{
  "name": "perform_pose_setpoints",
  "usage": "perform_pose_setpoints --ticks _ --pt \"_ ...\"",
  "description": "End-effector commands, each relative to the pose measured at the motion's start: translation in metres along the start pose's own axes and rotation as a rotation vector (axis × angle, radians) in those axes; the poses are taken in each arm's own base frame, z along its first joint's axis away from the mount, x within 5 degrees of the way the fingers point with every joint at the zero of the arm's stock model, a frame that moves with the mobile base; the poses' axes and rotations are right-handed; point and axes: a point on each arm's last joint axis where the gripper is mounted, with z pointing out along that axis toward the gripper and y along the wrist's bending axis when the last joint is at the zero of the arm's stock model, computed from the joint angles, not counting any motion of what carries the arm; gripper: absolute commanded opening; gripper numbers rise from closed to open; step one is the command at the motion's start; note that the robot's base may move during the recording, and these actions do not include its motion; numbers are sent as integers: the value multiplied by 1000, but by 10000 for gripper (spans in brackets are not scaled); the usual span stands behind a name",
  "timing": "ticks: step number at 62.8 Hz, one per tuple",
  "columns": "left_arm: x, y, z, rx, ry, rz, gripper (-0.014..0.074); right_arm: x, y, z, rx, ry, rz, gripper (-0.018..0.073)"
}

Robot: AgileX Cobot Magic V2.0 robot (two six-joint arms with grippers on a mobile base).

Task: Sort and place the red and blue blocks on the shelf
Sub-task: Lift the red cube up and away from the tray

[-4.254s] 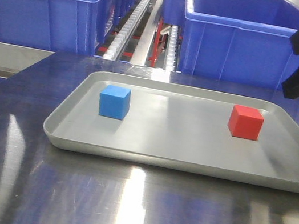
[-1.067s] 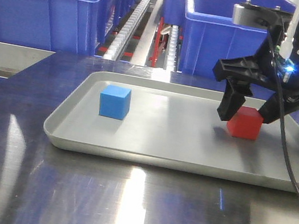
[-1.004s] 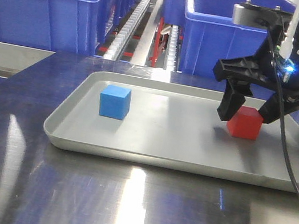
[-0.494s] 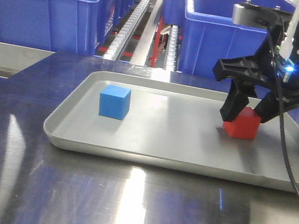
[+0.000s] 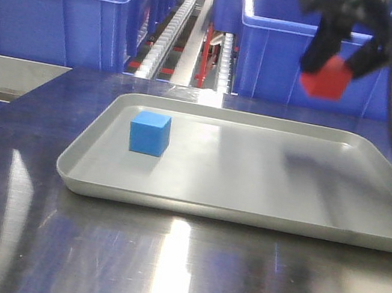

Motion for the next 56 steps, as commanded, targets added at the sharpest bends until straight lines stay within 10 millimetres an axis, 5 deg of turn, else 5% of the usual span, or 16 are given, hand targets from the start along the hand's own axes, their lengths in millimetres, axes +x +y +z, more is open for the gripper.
perform_pose_setpoints --ticks 1,30,56 --pt "2 -1 0 18 -63 -1 125 -29 3 -41 -17 -223 -16 57" --pt "2 -1 0 18 -63 -1 125 -29 -28 -112 74 -389 17 57" --pt "2 -1 0 18 -63 -1 125 26 -45 -153 135 -520 51 57"
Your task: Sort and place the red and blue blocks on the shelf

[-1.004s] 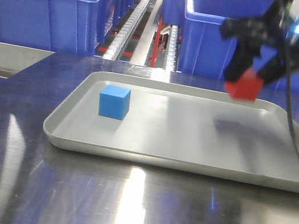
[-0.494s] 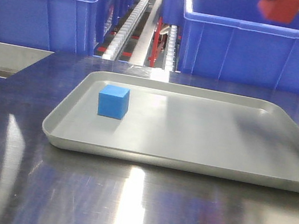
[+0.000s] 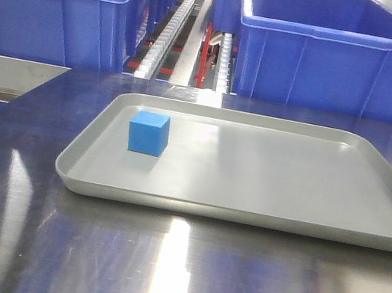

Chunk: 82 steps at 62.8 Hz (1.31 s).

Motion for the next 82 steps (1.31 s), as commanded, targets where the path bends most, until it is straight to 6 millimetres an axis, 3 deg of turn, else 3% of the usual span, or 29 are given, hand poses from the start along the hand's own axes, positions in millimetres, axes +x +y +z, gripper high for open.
perform_pose_setpoints --ticks 1,31,46,82 --pt "2 -1 0 18 -63 -1 125 -10 -3 -21 5 -170 -8 57" --pt "2 -1 0 18 -63 -1 125 66 -24 -74 100 -212 24 57" --pt "2 -1 0 18 -63 -1 125 92 -25 -85 99 -242 18 57" --pt "2 -1 0 18 -63 -1 125 99 -25 -85 97 -237 23 57"
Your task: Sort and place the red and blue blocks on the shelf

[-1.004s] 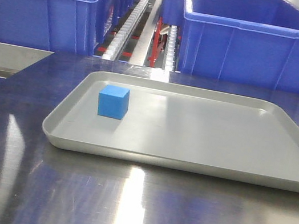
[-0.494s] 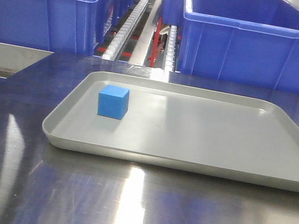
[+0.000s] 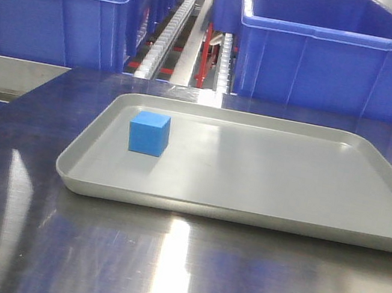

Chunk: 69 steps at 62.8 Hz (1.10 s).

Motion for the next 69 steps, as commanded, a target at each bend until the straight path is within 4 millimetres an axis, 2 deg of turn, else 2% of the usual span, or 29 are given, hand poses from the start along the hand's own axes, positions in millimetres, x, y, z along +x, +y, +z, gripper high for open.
perform_pose_setpoints --ticks 1,69 --pt "2 -1 0 18 -63 -1 125 -17 1 -3 -4 -115 -6 57" --pt "2 -1 0 18 -63 -1 125 -17 1 -3 -4 -115 -6 57"
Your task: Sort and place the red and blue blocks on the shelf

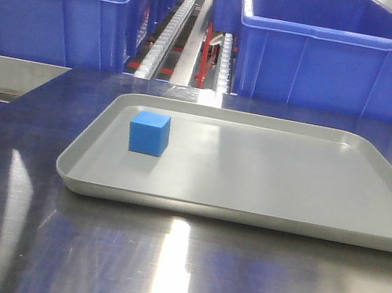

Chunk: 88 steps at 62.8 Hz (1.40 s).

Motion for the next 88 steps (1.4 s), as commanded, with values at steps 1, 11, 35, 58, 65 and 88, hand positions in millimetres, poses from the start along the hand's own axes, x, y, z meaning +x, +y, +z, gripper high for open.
perform_pose_setpoints --ticks 1,11,35,58,65,88 --pt "2 -1 0 18 -63 -1 125 -17 1 -3 -4 -115 -6 57" --pt "2 -1 0 18 -63 -1 125 -17 1 -3 -4 -115 -6 57" --pt "-27 -9 9 105 -17 -31 125 -17 1 -3 -4 -115 -6 57" --pt "-114 -36 89 181 120 8 125 -17 1 -3 -4 -115 -6 57" --pt "-126 -42 117 177 156 -3 125 -17 1 -3 -4 -115 -6 57" --pt "-121 -48 146 174 222 29 125 -17 1 -3 -4 -116 -6 57"
